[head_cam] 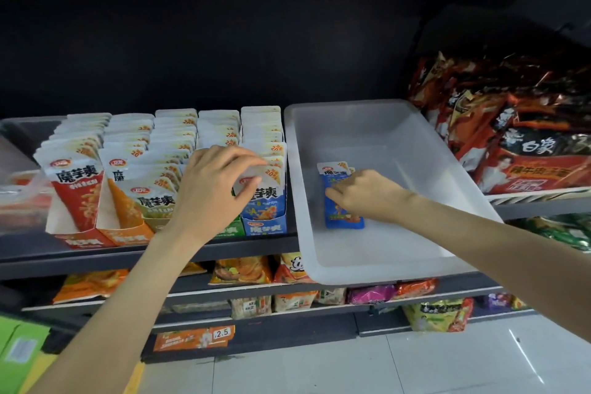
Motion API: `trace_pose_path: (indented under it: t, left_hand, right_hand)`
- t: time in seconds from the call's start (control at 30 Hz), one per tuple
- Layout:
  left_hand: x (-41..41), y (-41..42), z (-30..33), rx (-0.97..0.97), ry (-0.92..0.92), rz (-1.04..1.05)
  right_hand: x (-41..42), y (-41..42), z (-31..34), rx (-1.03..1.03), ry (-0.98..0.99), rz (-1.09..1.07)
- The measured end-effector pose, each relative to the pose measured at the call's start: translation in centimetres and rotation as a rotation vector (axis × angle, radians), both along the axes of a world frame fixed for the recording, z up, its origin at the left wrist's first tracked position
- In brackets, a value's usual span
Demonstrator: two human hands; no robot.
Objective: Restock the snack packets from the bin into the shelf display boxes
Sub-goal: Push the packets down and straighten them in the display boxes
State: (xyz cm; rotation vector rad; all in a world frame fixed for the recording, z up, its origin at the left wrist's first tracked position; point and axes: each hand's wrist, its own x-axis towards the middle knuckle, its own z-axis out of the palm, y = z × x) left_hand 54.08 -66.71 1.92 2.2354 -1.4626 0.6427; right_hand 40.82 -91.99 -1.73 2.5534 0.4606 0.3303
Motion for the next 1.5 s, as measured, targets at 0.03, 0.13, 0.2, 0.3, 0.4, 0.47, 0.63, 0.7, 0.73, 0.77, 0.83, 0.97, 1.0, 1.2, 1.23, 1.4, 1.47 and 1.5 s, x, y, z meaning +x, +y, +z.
trace_pose_path:
  t: [0.03,0.13,0.2,0.3,0.4,0.47,0.63,0.7,0.73,0.77,0.83,0.97,1.0,1.2,1.23,1.4,1.47,1.5]
  left_hand:
    - [-0.3,-0.1,0.2,-0.025,-0.001,0.003]
    - [-2.5,-0.9,1.8,-0.176,0.121,-0.064]
    - [-4.9,-2.0,3.5,-0.201,0.432,-0.174]
    - [-7.8,-4.5,6.0,-0.138,1.168,-0.288]
    - [-8.3,-6.1,7.2,-0.386,1.535,-0.338]
    - [-7.9,-6.1,7.3,-0.581,1.479,-0.298]
    - [-5.1,-3.4,6.1,-0.504,1.080,-0.244]
    - [-4.3,-1.4,6.1,-0.382,0.986,-0.293]
    - [-4.2,-0.3,6.1,-0.313,0.944,-0.316]
    - [-4.2,0.5,6.2,-0.254,0.886,-0.324]
    - [-3.8,1.7,5.9,-0.204,0.755,-0.294]
    - [-2.9,2.7,3.3,-0.315,0.567,-0.133]
    - [-2.7,2.8,2.3,-0.346,0.482,-0.066]
    - [-3.4,3.1,-3.2,-0.457,0.232,0.104]
    - [-3.8,3.0,-3.9,-0.510,0.243,0.117]
    - [-5.2,2.3,-7.7,-0.514,0.227,0.075]
    - [-4.9,1.7,-8.0,-0.447,0.194,0.077]
    - [-4.8,1.5,-8.1,-0.421,0.181,0.081]
  right_hand:
    - [-0.7,0.2,1.3,0.029,-0.128,0.012]
    - [-3.1,0.5,5.1,0.188,-0.593,-0.025]
    - [-4.8,1.6,7.2,0.289,-0.848,-0.067]
    - [-6.2,4.7,8.1,0.371,-1.061,0.020]
    - [-6.0,7.4,6.7,0.403,-0.956,0.177]
    - [-5.5,8.2,5.7,0.418,-0.819,0.205]
    - [-5.0,9.4,6.9,1.111,-0.678,0.061]
    - [-4.3,9.6,8.6,1.407,-0.555,-0.098]
    - [-3.8,9.9,9.4,1.528,-0.421,-0.131]
    - [-3.3,10.1,10.1,1.603,-0.297,-0.124]
    - [-2.4,10.7,10.8,1.562,-0.149,-0.083]
    - [-0.3,12.3,10.5,1.172,-0.199,-0.125]
    - [0.1,12.4,10.0,1.086,-0.230,-0.139]
    - [0.9,11.9,6.7,1.042,-0.310,-0.135]
    - [1.0,11.9,6.2,1.058,-0.342,-0.133]
    - [1.3,12.4,4.5,1.108,-0.426,-0.148]
    - [1.3,12.4,4.4,1.132,-0.433,-0.160]
    - [1.4,12.3,4.4,1.150,-0.432,-0.178]
